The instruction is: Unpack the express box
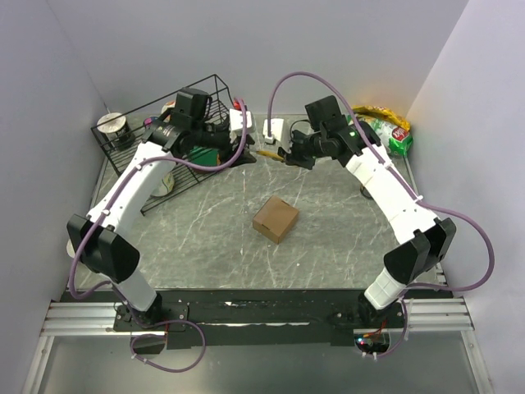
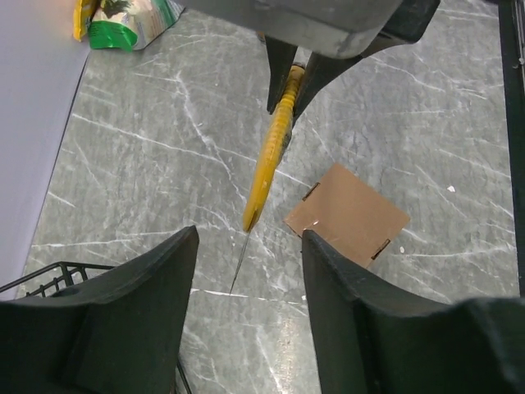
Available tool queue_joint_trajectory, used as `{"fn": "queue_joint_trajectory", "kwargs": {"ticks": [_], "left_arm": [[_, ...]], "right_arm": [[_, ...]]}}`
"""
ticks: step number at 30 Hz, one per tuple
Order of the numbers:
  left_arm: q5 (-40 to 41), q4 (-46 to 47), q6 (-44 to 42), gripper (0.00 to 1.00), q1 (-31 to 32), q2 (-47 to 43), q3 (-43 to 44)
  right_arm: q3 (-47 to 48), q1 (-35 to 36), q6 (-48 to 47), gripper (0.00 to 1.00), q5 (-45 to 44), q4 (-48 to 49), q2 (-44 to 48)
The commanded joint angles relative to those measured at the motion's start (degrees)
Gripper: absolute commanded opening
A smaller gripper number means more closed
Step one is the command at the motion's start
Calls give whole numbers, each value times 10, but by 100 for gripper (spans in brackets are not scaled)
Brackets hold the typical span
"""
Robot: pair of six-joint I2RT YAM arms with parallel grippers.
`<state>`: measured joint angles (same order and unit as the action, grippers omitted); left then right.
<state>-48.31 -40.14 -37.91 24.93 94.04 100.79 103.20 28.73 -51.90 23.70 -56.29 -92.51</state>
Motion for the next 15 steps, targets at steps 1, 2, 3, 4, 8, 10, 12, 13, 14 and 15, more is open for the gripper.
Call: {"fn": "queue_joint_trajectory", "kwargs": {"ticks": [1, 2, 3, 4, 8, 10, 12, 13, 14, 15], "left_arm": [[-35, 28, 13, 57, -4, 2, 7], [-35, 45, 19, 55, -5, 0, 2], [-37, 52, 27, 53, -5, -1, -7], [-39, 58, 30, 52, -5, -1, -9], [-44, 67, 29, 46, -4, 3, -12], [-50, 71, 35, 42, -4, 4, -12], [-50, 76, 44, 34, -3, 5, -15], [-53, 76, 45, 31, -3, 6, -15], [-51, 80, 49, 27, -3, 6, -17], [-52, 81, 53, 20, -3, 6, -18]], "right_arm": [[45, 6, 1, 0, -1, 15, -4], [47, 8, -1, 0, 1, 11, -5], [47, 11, -6, 0, 1, 9, -4], [46, 14, -10, 0, 2, 9, -4], [43, 21, -9, 0, 3, 9, 0], [42, 24, -6, 0, 3, 10, 0], [42, 26, 0, 0, 5, 11, 1], [43, 26, 6, 0, 12, 12, 1], [43, 26, 9, 0, 15, 12, 3], [43, 26, 13, 0, 16, 14, 5]]}}
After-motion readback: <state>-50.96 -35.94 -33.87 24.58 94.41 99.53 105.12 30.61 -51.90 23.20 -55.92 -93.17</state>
